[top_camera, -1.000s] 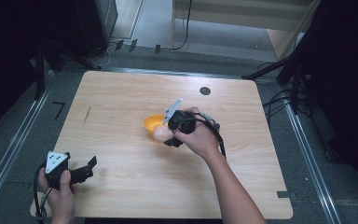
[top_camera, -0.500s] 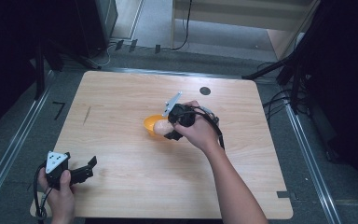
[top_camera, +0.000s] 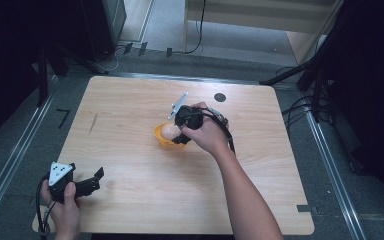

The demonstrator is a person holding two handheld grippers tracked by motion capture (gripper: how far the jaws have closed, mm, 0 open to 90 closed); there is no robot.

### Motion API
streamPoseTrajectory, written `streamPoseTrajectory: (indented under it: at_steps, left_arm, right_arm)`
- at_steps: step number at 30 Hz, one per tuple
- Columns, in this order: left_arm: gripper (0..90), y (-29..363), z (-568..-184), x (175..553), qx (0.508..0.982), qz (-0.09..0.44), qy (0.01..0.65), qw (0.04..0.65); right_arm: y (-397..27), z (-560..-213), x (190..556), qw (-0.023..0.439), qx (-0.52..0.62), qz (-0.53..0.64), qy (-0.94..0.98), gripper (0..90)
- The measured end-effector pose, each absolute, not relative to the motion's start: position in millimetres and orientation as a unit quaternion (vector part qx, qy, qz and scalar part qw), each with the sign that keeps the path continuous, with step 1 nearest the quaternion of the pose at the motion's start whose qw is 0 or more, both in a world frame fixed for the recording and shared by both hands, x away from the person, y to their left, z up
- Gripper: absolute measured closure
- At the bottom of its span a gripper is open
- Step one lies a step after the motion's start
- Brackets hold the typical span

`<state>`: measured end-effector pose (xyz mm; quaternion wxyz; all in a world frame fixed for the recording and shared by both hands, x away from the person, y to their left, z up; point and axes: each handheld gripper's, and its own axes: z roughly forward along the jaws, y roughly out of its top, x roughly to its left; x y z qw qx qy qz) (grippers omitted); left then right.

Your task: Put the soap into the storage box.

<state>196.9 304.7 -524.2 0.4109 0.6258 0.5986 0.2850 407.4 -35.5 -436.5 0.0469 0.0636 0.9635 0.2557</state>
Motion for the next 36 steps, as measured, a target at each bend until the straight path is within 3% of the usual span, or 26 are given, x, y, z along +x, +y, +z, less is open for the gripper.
streamPoseTrajectory:
  at_steps: [28,29,30,34,36]
  left_arm:
    - [0.0,305.2,-524.0,196.9,0.626,0.282,0.599,0.412]
    - [0.0,305.2,-524.1,196.9,0.626,0.282,0.599,0.413]
    - [0.0,305.2,-524.0,196.9,0.626,0.282,0.599,0.412]
    - [0.0,305.2,-524.1,197.0,0.626,0.283,0.599,0.412]
    - [0.0,305.2,-524.0,196.9,0.626,0.282,0.599,0.412]
  right_arm:
    - [-24.2,-448.9,426.7,0.029,0.061,0.233,0.970,33.1]
    - [-24.5,-448.7,426.7,0.026,0.063,0.234,0.970,36.6]
    - [-25.3,-447.5,426.8,0.027,0.067,0.243,0.967,46.6]
    - [-28.1,-441.5,428.7,0.017,0.071,0.267,0.961,27.3]
    - [-28.4,-442.3,428.6,0.023,0.075,0.257,0.963,26.4]
